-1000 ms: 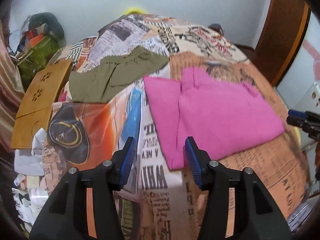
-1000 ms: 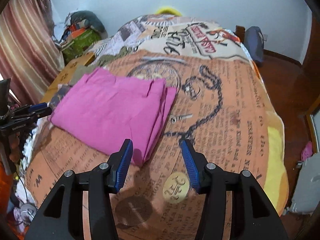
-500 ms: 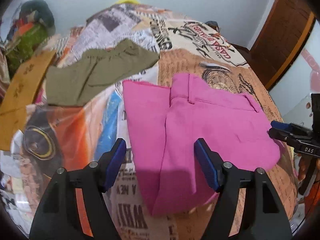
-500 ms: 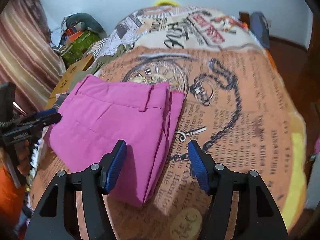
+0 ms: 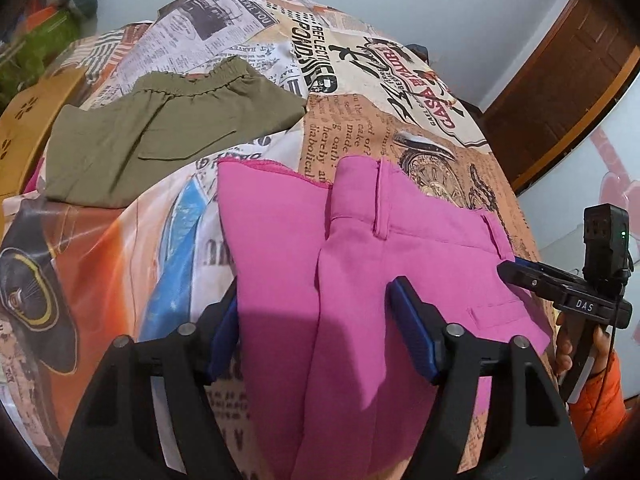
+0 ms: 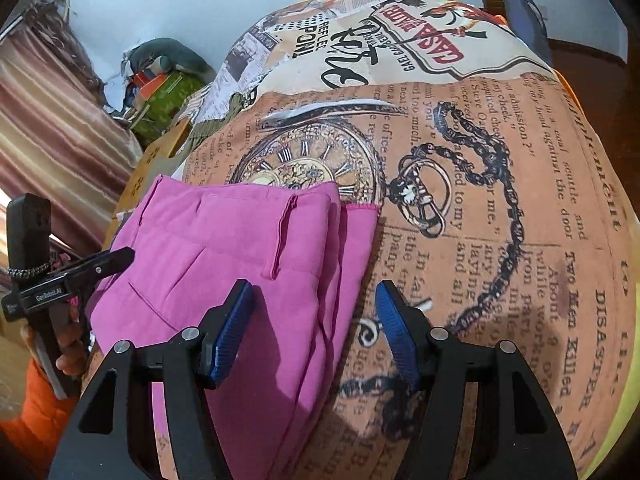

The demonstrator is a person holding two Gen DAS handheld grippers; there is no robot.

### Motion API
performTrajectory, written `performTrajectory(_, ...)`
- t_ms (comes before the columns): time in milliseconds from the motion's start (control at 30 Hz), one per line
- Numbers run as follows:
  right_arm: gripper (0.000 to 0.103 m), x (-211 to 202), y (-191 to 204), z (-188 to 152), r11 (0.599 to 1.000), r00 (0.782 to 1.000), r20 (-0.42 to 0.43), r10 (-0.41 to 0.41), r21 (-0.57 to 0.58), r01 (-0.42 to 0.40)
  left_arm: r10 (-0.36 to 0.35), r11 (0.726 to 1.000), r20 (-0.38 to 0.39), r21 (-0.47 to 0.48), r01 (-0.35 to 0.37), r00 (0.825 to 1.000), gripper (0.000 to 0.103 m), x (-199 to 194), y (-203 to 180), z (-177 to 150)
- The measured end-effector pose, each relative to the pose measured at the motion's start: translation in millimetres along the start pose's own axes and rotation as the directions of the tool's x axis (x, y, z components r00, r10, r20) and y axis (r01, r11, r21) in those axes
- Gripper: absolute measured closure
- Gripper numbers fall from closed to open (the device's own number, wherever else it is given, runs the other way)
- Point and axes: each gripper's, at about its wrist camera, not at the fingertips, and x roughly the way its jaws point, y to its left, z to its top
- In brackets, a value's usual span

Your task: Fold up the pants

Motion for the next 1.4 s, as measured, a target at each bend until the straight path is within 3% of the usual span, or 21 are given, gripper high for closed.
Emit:
performTrajectory(167,0.065,2,0,4,1.000,1.000,0.006,0.012,-0.010,-0.011,-0.004,1.000,0.007,0.028,0.003,1.000,0.058,3,-10,3)
performTrajectory(300,0.078,1,4,7,0.999,1.000,0.020,-0.007,-0.032,0.007,0.010,0.999,0.005,0.041,-0.010,1.000,0.070,2,-16,6)
performTrajectory(533,0.091,-16,20,12,0.994,0.996,0.082,-0.047,-0.091,0.054,0.109,0.986,0.048,0.124,-0.115,0.993,0.088,-16,-40,5)
performTrajectory(767,0.092,-43,43,22,0.987,0.989,0.143,-0.035,-0.152,0.057,0.088,0.984,0.125,0.146,-0.106,0.988,0.092,-56,-50,9)
performTrajectory(1000,0.092,-63,73,39,0.976,0.978,0.208,-0.010,-0.210,0.054,0.088,0.980,0.215,0.155,-0.123,0.973,0.092,-99,-50,21)
performTrajectory(1400,0.092,-46,131,96,0.945,0.964,0.258,0.060,-0.325,0.028,0.140,0.979,0.299,0.101,-0.177,0.944,0.092,-131,3,66)
